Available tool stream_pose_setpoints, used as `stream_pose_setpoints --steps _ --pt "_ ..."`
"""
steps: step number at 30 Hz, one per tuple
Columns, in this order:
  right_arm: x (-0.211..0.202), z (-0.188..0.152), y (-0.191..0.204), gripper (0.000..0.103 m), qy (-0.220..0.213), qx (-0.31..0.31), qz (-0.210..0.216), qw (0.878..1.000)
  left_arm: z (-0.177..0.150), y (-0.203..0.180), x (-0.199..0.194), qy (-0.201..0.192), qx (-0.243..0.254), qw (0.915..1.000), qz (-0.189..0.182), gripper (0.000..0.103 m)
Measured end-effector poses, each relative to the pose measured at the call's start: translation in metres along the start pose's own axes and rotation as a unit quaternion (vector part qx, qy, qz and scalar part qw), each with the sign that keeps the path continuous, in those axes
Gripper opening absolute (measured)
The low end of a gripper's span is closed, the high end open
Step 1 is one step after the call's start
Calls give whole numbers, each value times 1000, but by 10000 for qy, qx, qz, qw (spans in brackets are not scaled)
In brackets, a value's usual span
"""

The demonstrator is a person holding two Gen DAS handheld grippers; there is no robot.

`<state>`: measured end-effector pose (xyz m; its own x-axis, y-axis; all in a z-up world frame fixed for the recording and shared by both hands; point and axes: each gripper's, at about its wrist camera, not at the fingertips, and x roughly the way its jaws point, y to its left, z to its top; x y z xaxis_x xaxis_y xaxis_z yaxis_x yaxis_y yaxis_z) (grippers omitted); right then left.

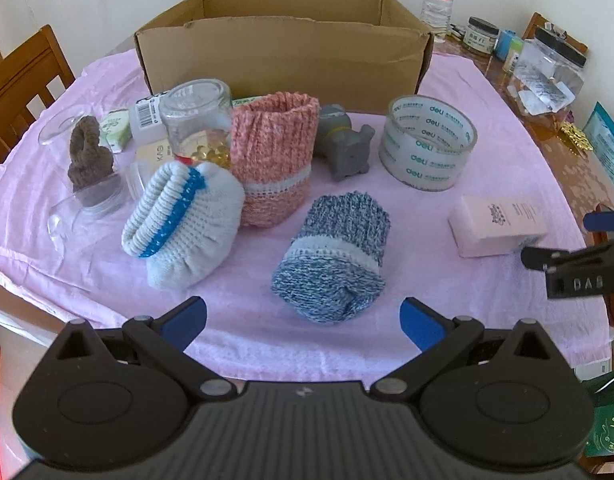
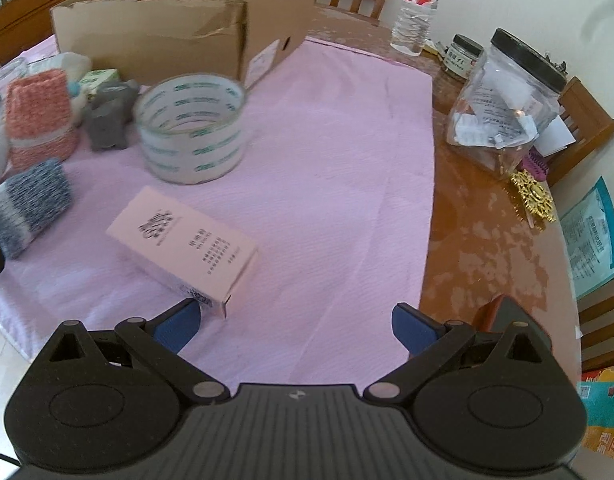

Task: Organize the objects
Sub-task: 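Close left tool on grey knit sock while right tool grasps pink cosmetic box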

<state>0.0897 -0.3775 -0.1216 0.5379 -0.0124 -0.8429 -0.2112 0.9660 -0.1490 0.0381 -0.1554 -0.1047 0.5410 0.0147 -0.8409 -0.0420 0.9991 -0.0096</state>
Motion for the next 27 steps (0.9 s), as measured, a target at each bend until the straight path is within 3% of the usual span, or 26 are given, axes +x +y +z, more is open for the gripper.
stream_pose_setpoints --steps 2,10,18,27 --pt "1 3 -4 103 28 86 43 10000 0 0 -1 -9 -13 10000 34 102" --pt "-7 3 17 103 5 -21 1125 9936 1 7 -9 -119 -30 9998 145 102" --pt "8 21 41 103 -7 133 1295 9915 -2 16 -12 -138 -48 9996 249 102" --pt "21 29 30 103 -15 163 855 9962 1 10 -3 -123 110 9998 64 102"
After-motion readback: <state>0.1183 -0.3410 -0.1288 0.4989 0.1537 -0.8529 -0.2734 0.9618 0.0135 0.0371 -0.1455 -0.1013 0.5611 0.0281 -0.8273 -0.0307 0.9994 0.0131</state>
